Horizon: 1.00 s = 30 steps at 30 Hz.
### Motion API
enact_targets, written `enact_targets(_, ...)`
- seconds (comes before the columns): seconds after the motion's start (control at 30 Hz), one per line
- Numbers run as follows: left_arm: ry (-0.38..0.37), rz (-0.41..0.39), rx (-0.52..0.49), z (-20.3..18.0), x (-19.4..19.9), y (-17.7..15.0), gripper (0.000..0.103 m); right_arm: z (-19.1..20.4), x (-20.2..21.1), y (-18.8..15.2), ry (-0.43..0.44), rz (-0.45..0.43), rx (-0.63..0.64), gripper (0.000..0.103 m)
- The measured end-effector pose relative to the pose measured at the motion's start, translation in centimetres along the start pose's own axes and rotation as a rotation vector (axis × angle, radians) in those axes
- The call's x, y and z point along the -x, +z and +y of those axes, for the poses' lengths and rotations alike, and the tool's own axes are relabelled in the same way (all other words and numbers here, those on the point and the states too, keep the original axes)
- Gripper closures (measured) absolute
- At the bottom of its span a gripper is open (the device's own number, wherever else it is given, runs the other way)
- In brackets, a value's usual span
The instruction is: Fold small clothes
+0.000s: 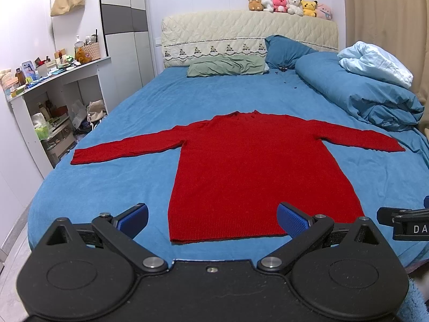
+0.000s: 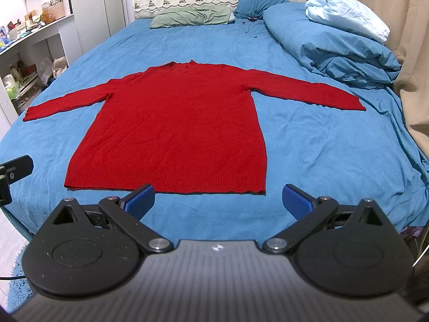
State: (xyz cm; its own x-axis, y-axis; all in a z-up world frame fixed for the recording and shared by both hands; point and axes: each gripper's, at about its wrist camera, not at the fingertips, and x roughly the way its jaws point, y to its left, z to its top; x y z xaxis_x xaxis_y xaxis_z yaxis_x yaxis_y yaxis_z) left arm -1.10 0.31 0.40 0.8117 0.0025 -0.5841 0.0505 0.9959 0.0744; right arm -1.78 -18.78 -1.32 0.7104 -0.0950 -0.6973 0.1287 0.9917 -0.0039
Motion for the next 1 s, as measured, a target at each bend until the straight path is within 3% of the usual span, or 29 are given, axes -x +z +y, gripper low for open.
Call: enact_targets(1.0,0.0,-0.006,0.003,0.21,0.32,0.14,0.0,0.69,-0.04,0.17,0.002,-0.003,0.001,0.0)
